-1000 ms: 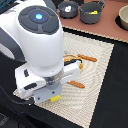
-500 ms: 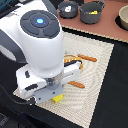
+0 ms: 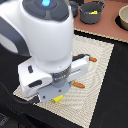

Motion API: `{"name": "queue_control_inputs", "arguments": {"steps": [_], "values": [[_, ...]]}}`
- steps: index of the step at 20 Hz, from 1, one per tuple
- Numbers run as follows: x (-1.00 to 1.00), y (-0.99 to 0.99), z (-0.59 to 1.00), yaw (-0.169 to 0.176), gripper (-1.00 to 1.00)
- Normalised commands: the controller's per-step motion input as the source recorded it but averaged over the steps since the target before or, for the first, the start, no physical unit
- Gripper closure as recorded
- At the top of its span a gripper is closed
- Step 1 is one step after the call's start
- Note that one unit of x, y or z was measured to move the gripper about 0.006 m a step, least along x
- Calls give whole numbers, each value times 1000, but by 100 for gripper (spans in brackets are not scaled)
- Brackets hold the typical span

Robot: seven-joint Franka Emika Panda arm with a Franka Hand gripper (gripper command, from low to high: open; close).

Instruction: Interact with the objects in diverse but meaningful ways.

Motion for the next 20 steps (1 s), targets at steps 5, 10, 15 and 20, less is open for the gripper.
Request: {"name": "queue_control_inputs", "arguments": {"steps": [5, 10, 15, 20], "values": [[2, 11, 0, 0, -100], [0, 0, 0, 0, -100], [0, 0, 0, 0, -100], [0, 0, 0, 0, -100]]}}
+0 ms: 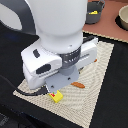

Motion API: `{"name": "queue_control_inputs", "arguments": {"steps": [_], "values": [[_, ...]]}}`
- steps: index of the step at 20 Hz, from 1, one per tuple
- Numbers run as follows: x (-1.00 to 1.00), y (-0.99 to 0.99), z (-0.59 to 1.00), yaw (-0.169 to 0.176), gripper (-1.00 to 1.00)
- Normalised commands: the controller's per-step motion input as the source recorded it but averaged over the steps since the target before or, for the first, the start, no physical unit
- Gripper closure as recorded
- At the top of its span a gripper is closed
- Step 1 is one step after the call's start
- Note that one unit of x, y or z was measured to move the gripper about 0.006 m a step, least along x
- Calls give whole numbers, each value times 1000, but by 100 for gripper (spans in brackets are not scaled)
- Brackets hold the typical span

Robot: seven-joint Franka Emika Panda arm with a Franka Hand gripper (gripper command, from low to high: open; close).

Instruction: Interact with the objects in diverse but meaningful ways.

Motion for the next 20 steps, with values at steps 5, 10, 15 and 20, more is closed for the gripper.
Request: {"name": "queue_control_inputs", "arguments": {"steps": [5, 10, 15, 20], "values": [[-3, -11, 0, 0, -100], [0, 0, 0, 0, -100], [0, 0, 0, 0, -100], [0, 0, 0, 0, -100]]}}
